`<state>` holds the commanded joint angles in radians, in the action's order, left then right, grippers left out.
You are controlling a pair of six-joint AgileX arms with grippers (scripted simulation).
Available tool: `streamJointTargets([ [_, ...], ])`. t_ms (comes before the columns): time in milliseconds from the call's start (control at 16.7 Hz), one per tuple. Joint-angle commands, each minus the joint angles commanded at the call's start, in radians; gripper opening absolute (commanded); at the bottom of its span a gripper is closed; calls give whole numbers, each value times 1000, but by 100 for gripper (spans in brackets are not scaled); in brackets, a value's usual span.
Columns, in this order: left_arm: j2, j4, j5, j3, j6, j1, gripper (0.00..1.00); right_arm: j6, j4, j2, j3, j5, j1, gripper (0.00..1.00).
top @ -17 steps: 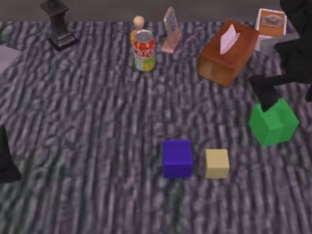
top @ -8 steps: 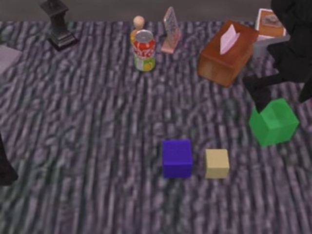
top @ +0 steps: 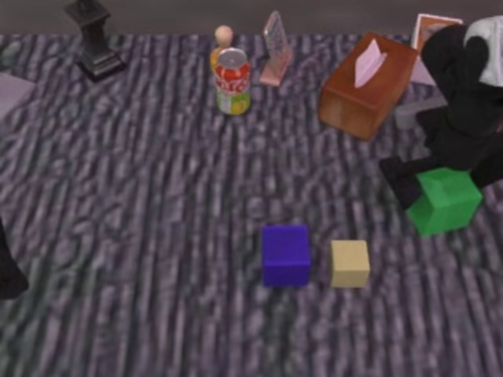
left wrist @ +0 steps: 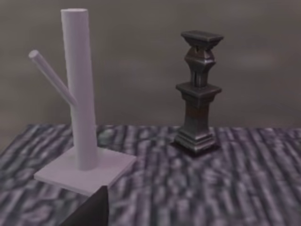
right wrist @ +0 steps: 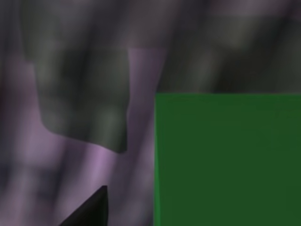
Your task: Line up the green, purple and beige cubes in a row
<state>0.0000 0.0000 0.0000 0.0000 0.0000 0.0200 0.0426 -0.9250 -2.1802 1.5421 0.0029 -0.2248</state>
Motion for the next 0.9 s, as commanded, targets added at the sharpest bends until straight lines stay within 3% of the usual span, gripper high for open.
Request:
streamJointTargets([
  [420, 0, 0, 0, 0, 0, 0, 100, -1, 64, -27, -44, 0, -1, 100],
  [900, 0, 0, 0, 0, 0, 0, 100, -1, 64, -27, -44, 0, -1, 40],
])
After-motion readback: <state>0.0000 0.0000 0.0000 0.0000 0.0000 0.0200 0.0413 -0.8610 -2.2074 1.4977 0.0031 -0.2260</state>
